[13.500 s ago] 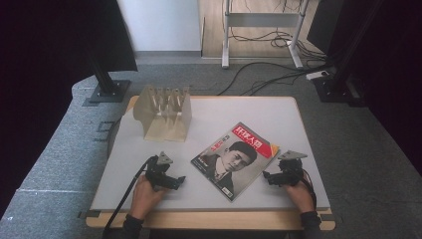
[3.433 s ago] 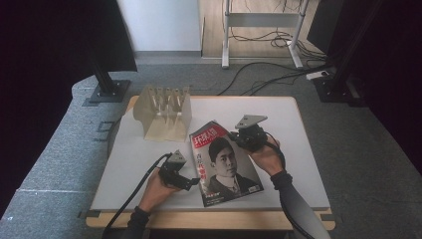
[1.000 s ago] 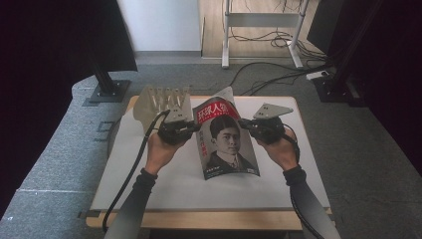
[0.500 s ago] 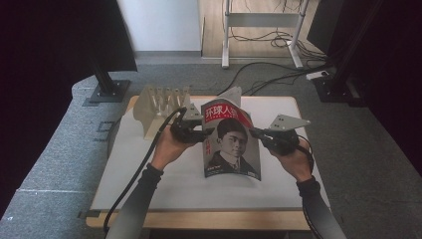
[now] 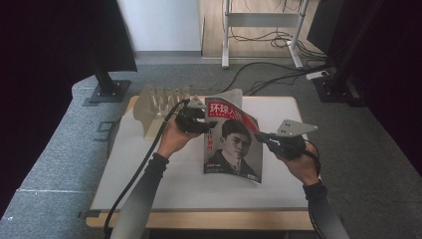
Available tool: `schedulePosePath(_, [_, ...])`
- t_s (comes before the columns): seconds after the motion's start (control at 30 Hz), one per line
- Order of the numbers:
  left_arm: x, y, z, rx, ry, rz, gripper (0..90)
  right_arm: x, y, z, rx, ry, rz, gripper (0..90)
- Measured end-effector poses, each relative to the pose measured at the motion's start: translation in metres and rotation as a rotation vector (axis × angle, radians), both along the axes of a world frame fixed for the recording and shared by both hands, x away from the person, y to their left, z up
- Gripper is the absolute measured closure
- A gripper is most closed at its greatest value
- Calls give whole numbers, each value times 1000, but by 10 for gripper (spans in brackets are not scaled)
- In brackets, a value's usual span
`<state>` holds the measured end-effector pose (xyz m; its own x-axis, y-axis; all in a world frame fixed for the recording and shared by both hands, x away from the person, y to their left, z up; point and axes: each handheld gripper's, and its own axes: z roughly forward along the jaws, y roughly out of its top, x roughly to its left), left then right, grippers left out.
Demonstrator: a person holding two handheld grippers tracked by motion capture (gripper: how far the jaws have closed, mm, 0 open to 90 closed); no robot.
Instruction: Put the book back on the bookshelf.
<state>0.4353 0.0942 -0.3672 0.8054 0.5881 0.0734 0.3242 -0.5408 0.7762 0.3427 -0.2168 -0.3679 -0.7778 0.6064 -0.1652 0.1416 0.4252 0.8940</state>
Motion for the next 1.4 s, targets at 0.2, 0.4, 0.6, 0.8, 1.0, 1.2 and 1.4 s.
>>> schedulePosePath(0.2, [-32, 5, 16, 8, -32, -70, 751, -2, -4, -1, 13, 2, 1, 865])
schedulePosePath(0.4, [-36, -3, 19, 63, -130, -61, 450, -12, -13, 0, 30, 0, 30, 865])
schedulePosePath(0.6, [-31, -4, 12, 45, -93, -49, 712, -11, -16, -5, 6, 2, 11, 864])
schedulePosePath(0.8, [-54, 1, 24, -20, -126, -152, 558, -14, -23, -6, 31, -2, 26, 864])
schedulePosePath(1.0, [-34, -6, 14, 30, -68, -89, 703, -16, -17, -4, 12, -16, 32, 864])
schedulePosePath(1.2, [-49, -2, 19, 32, -63, -112, 817, -10, -16, -5, 30, -4, 16, 863])
schedulePosePath(1.4, [-55, 6, 20, -18, -73, -97, 853, -6, -13, -5, 47, 5, -20, 857])
